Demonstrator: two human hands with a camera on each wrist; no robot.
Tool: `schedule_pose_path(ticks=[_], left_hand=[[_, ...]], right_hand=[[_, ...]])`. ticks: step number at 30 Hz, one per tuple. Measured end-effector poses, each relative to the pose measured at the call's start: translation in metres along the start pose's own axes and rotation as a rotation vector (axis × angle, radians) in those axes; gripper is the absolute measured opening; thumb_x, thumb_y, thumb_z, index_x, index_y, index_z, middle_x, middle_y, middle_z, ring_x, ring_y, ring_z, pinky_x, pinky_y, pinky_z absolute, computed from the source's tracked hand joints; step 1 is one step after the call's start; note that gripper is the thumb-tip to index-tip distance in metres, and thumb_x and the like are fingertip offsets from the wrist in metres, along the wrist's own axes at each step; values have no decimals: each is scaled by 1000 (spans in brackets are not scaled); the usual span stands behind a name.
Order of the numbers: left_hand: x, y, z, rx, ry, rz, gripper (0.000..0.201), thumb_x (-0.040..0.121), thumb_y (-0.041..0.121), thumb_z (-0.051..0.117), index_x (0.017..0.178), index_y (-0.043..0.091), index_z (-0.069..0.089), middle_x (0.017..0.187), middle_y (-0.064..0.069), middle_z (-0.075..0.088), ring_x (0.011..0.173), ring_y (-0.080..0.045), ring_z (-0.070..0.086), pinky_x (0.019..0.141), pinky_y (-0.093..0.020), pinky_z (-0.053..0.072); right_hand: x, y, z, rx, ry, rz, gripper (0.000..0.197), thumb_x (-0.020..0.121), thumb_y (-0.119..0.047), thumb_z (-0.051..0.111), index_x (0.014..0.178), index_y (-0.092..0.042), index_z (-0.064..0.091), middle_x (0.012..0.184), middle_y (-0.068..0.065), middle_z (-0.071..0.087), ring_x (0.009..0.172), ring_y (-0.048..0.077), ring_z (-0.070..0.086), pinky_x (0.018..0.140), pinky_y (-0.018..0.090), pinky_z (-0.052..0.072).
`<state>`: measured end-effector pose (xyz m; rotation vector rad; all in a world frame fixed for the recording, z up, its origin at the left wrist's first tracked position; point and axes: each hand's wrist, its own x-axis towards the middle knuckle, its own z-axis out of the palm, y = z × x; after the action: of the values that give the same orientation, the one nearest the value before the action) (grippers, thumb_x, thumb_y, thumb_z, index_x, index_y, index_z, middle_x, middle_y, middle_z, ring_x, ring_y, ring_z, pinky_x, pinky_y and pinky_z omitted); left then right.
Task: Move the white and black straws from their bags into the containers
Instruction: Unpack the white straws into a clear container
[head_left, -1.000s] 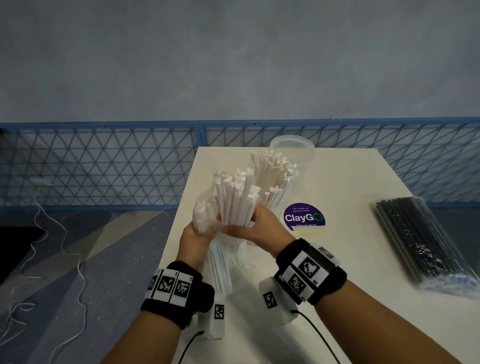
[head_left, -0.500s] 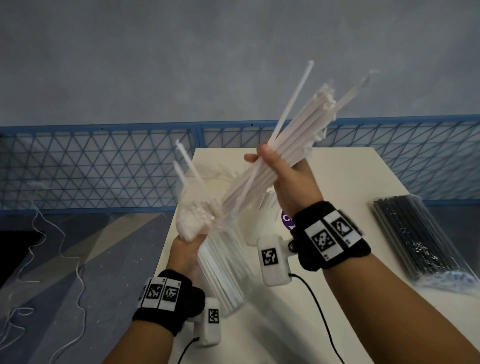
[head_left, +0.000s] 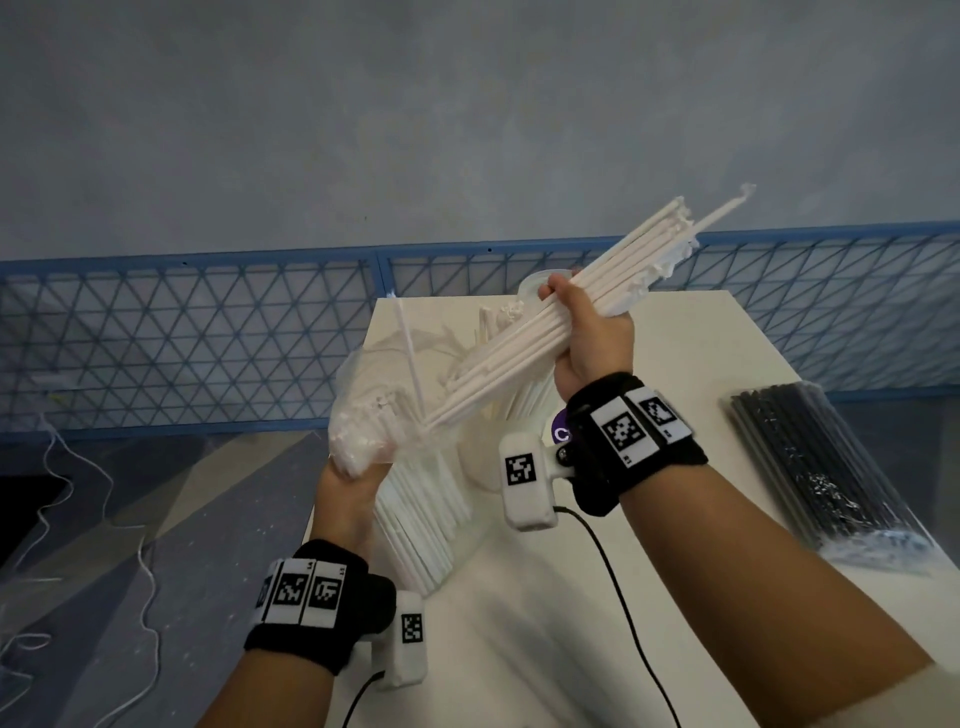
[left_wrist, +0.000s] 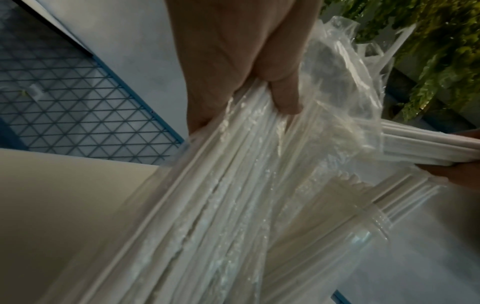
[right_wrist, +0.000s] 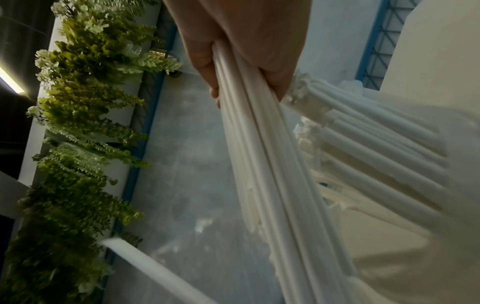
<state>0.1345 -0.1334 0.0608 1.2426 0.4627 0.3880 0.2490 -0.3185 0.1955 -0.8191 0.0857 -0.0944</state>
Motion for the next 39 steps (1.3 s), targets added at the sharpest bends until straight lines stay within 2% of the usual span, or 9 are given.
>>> schedule_pose_path(ticks=[9,14,19,22,28,32,35,37,39], left_hand=[[17,-6,-14,-9,96,-3,78,45,56,87,114,29,63,115,-2,69,108,-26,64,99,-54,46],[15,-3,-5,-4,81,18,61,53,43,83,109,26,64,113,-3,69,107,-25,64,99,-53,46],[15,-4,-5,-6,28,25,66,54,43,85,113,22,64,112,-5,71,107,-26,66,96,-55,47],[17,-5,-8,-18,10,16,65,54,42,84,113,24,64,113,-4,70,108,-26,65,97,-53,48],[18,-4,-8,-13,-17,16,46,67,28,78,111,25,65,112,-3,71,107,-23,66,95,-49,49],[17,-2,-5,5,-21,26,48,63,33,80,109,25,66,112,-4,71,107,-23,65,96,-50,49],[17,-1,-3,7,-28,26,55,57,39,81,108,25,66,112,-5,71,107,-25,66,96,-52,48],[17,-1,-2,1,-35,28,57,57,39,80,110,25,65,114,-5,70,107,-25,66,96,-52,48],[16,-1,-1,2,-37,32,63,59,39,81,116,23,63,117,-5,69,110,-25,64,97,-52,47]], right_hand=[[15,-23,20,-330,-48,-310,18,80,-9,69,95,-14,59,76,-9,64,74,7,64,76,27,55],[15,16,12,-778,-161,-258,40,79,-17,71,114,-7,53,95,0,59,90,18,58,85,37,53],[20,23,0,-957,-129,-327,42,78,-19,72,114,-10,52,90,-7,57,81,12,56,82,29,49],[25,24,-11,-1105,-60,-412,45,72,-30,74,110,-14,55,109,0,57,101,23,57,94,42,46],[25,45,-34,-971,-306,-51,57,47,-72,75,95,-44,59,132,7,48,119,26,52,100,46,47],[15,44,-42,-876,-396,-105,79,51,-57,81,112,-60,30,147,3,22,131,20,41,109,43,38],[19,56,-57,-1001,-519,-146,122,47,-47,87,141,-34,10,153,3,8,139,13,23,114,18,23],[21,63,-61,-1186,-564,-232,121,50,-36,89,145,-15,17,152,6,8,131,-3,13,101,-6,9],[20,68,-60,-1221,-507,-325,103,53,-28,89,138,-9,34,143,9,25,123,-3,23,99,-4,17]])
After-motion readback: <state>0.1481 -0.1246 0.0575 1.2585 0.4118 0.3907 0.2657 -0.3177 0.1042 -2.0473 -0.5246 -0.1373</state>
